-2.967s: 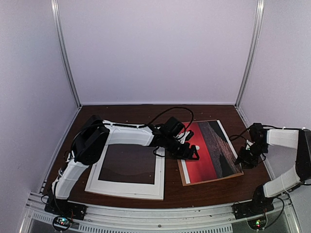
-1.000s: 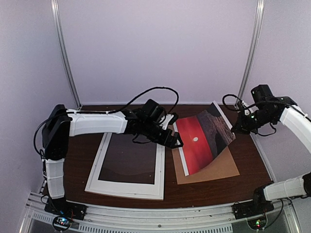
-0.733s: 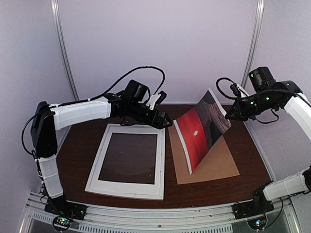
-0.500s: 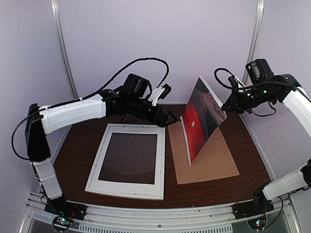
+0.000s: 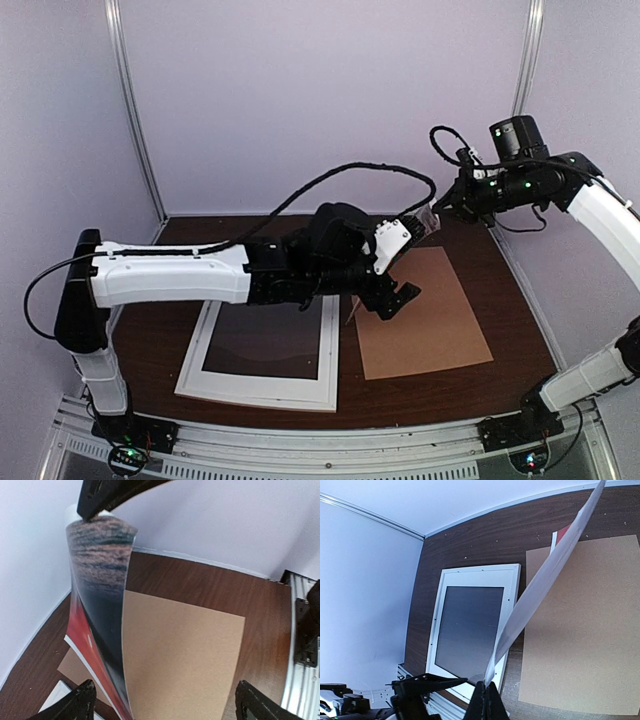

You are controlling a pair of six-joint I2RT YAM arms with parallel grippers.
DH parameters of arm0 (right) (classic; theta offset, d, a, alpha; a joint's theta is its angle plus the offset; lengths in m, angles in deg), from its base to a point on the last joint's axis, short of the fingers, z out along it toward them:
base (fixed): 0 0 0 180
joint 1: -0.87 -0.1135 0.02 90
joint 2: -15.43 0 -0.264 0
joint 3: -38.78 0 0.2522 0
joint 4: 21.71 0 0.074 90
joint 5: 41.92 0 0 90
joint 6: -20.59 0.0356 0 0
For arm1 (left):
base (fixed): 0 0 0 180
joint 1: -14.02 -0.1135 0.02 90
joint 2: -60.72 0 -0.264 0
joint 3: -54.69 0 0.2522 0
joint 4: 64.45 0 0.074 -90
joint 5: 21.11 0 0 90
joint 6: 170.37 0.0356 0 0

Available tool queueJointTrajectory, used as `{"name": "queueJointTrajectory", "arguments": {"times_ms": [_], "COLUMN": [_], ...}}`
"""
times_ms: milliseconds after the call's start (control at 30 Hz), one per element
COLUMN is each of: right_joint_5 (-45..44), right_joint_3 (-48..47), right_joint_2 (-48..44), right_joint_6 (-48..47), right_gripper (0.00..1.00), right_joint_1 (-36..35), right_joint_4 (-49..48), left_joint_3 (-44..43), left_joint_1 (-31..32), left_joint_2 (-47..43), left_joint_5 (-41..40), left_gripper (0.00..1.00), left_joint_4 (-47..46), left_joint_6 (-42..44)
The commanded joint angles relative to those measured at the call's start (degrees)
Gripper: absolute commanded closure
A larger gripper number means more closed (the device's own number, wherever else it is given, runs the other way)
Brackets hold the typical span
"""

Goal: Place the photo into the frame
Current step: Pass from the right arm to the left

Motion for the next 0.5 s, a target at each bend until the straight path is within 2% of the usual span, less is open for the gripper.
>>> {"name": "queueJointTrajectory", "arguments": {"times_ms": [0,133,200,267,333,467], "right_joint_5": [1.9,2.0,2.1,2.1,2.1,2.0], "right_joint_3": [1.0,1.2,1.5,2.1,2.7,3.0], "right_joint_2": [0.1,-0.2,-0.3,-0.6,-0.7,-0.5], "right_joint_6": [2.9,3.0,3.0,3.1,3.3,3.2], "right_gripper": [1.0,1.0,1.0,1.0,1.0,1.0], "right_joint_1": [-0.9,-1.3,-1.3,-1.4,-1.4,-1.4], "right_joint_4": [-4.4,-4.1,-4.1,-4.4,-4.8,-4.7], "left_joint_3": [-2.3,-4.7,-5.8,-6.2,-6.2,-6.1], "left_joint_1": [0.1,0.1,0.1,-0.1,-0.3,-0.7], "left_joint_2": [4.8,8.8,10.3,11.1,11.4,11.1], "left_joint_5": [-15.0,-20.6,-22.4,-23.3,-22.8,-22.3], "left_gripper": [0.03,0.04,0.09,0.15,0.26,0.4], "left_joint_4": [-7.4,-9.4,-11.0,-12.4,-13.3,-13.4], "left_joint_6": [4.9,12.7,15.5,17.0,17.4,16.7]}}
